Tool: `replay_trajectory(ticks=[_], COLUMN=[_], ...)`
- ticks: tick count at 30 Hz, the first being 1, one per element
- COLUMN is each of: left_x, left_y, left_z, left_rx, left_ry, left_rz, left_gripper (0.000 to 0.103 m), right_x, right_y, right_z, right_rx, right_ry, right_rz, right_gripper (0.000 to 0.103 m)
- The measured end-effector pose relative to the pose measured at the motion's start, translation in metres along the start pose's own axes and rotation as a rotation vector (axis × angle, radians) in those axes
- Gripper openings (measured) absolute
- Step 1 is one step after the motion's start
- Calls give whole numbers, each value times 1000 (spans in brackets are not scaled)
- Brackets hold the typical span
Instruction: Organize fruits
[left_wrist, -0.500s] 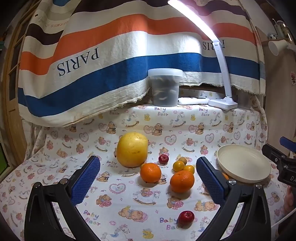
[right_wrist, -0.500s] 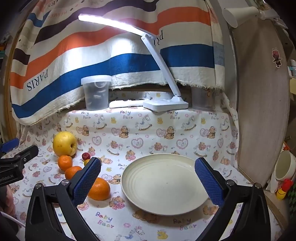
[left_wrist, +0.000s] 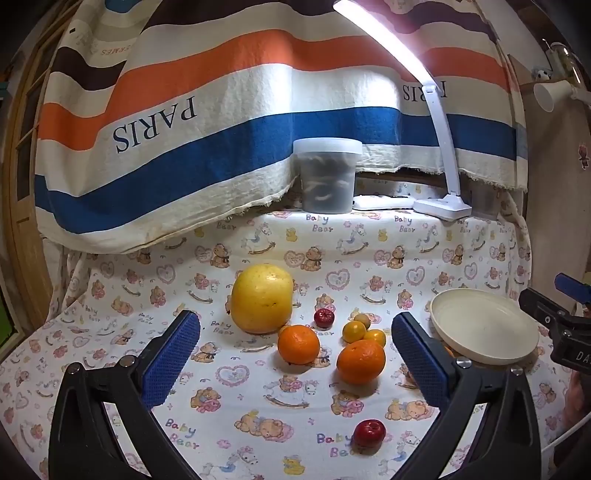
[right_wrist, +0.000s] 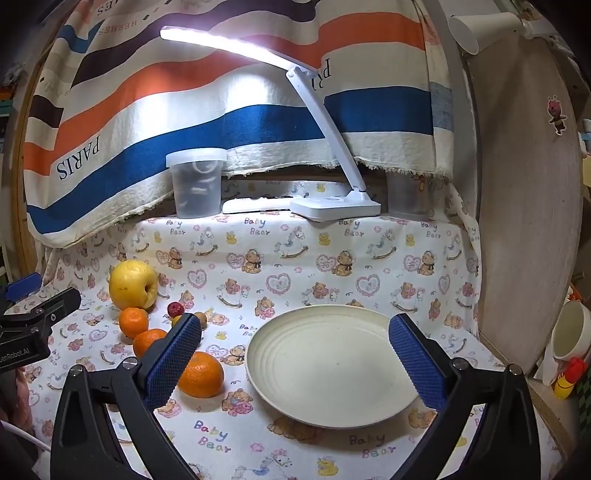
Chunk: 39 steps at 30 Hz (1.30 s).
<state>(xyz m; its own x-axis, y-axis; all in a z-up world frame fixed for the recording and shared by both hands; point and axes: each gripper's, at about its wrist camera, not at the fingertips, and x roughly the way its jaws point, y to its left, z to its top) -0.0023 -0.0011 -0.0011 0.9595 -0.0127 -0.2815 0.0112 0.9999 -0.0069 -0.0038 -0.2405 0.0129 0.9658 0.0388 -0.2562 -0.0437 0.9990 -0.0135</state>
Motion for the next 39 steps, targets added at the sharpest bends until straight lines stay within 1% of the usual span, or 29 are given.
replay_trajectory(ticks=[39], left_x=[0], left_y=[-1], left_z=[0], left_rx=[9], left_ry=[6], left_rz=[-1], left_gripper=[103], right_x=[1], right_y=[-5], right_z=[-3], right_rx=[2], right_ry=[2], right_rz=[4], right_gripper=[102])
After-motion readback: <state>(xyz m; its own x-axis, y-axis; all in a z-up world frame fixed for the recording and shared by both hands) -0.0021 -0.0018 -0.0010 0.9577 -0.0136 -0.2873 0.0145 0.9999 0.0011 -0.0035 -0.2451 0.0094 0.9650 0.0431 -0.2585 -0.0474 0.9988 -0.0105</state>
